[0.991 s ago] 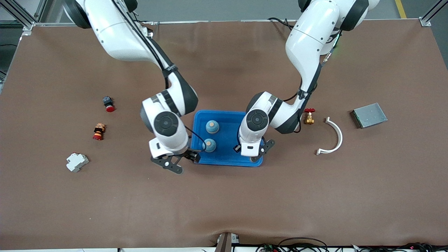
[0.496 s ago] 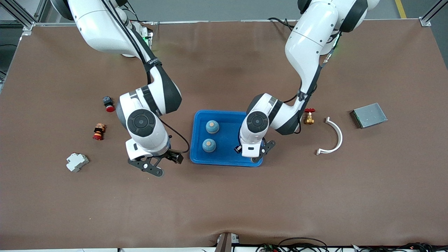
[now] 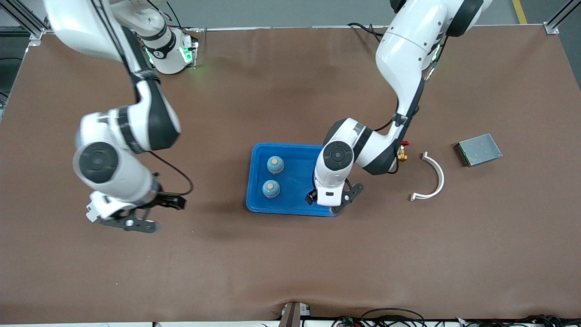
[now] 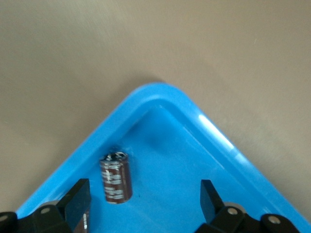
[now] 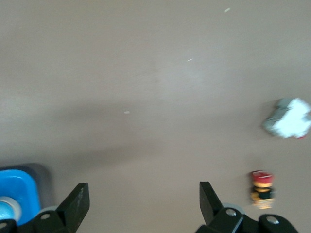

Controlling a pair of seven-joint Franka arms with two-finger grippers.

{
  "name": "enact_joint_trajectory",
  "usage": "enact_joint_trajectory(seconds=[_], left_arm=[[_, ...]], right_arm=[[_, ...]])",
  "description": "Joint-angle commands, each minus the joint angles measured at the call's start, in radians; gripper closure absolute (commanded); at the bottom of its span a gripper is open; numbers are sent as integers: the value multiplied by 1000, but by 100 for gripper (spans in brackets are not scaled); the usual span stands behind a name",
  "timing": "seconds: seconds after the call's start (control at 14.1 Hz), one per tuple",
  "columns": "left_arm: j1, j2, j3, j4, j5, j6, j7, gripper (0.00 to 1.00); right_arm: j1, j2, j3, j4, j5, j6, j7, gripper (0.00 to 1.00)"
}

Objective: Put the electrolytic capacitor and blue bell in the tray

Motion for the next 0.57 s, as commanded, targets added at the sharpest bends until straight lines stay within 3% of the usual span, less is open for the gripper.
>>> enact_joint_trajectory(seconds=[0.0, 0.5], left_arm=[[37, -62, -1, -12, 43, -95, 64, 0], [184, -176, -7, -17, 46, -304, 424, 0]], right_arm=[[-85, -77, 22, -54, -13, -6, -148, 0], [-229, -190, 25, -46, -1, -107, -360, 0]])
